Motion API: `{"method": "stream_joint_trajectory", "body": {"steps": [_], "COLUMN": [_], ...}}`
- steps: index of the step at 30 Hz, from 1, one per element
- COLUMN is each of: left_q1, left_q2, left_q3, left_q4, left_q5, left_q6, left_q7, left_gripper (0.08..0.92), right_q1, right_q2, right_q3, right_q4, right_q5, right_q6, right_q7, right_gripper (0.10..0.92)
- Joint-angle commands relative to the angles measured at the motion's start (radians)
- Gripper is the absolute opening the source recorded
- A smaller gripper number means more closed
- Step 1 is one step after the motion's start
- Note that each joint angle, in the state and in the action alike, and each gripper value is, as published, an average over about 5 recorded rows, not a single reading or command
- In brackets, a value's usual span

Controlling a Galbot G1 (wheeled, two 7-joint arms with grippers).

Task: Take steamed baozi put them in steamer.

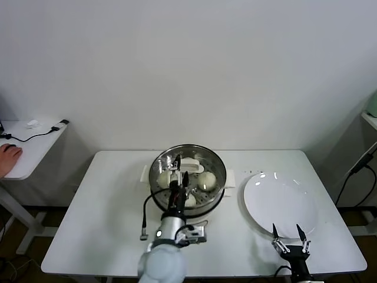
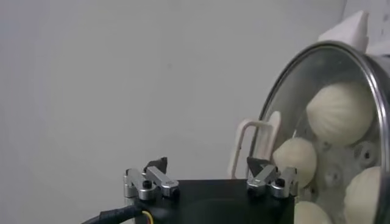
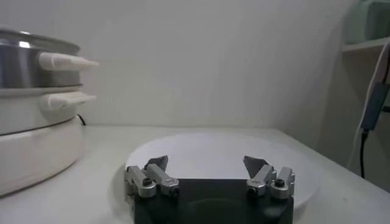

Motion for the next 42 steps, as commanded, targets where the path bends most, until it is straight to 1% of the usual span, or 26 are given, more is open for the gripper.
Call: {"method": "stream_joint_trajectory", "body": {"steps": [1, 4, 6, 9, 13, 19, 22, 32, 42], "left_q1": [0.220, 0.273, 0.300, 0.330, 0.342, 0.338, 0.336, 0.332, 0.336], "left_q2": [0.094, 0.085, 0.083, 0.102, 0.108, 0.097, 0.095, 0.088, 0.085], "left_q3": [-0.369, -0.501, -0.579, -0.636, -0.633, -0.591, -0.576, -0.566, -0.552], "left_q4": [-0.126, -0.126, -0.109, -0.082, -0.023, 0.115, 0.156, 0.165, 0.183], "left_q5": [-1.002, -1.268, -1.386, -1.505, -1.563, -1.559, -1.545, -1.539, -1.502], "left_q6": [-0.495, -0.564, -0.591, -0.598, -0.604, -0.682, -0.713, -0.730, -0.738], "left_q7": [-0.295, -0.261, -0.233, -0.218, -0.205, -0.176, -0.167, -0.132, -0.119], "left_gripper": [0.820, 0.822, 0.823, 0.823, 0.823, 0.823, 0.823, 0.823, 0.823], "right_q1": [0.007, 0.008, 0.009, 0.012, 0.016, 0.017, 0.012, 0.003, 0.001], "right_q2": [0.000, 0.003, 0.006, 0.011, 0.013, 0.022, 0.018, 0.005, 0.004], "right_q3": [-0.008, -0.011, -0.013, -0.011, -0.012, -0.017, -0.020, -0.029, -0.036], "right_q4": [-0.001, -0.002, -0.003, -0.009, -0.016, -0.014, -0.011, -0.006, -0.007], "right_q5": [0.053, 0.066, 0.073, 0.072, 0.072, 0.065, 0.067, 0.071, 0.068], "right_q6": [0.102, 0.118, 0.129, 0.142, 0.147, 0.141, 0.133, 0.123, 0.119], "right_q7": [0.020, 0.025, 0.024, 0.022, 0.025, 0.031, 0.027, 0.021, 0.018], "right_gripper": [0.823, 0.823, 0.823, 0.823, 0.823, 0.823, 0.823, 0.823, 0.823]}}
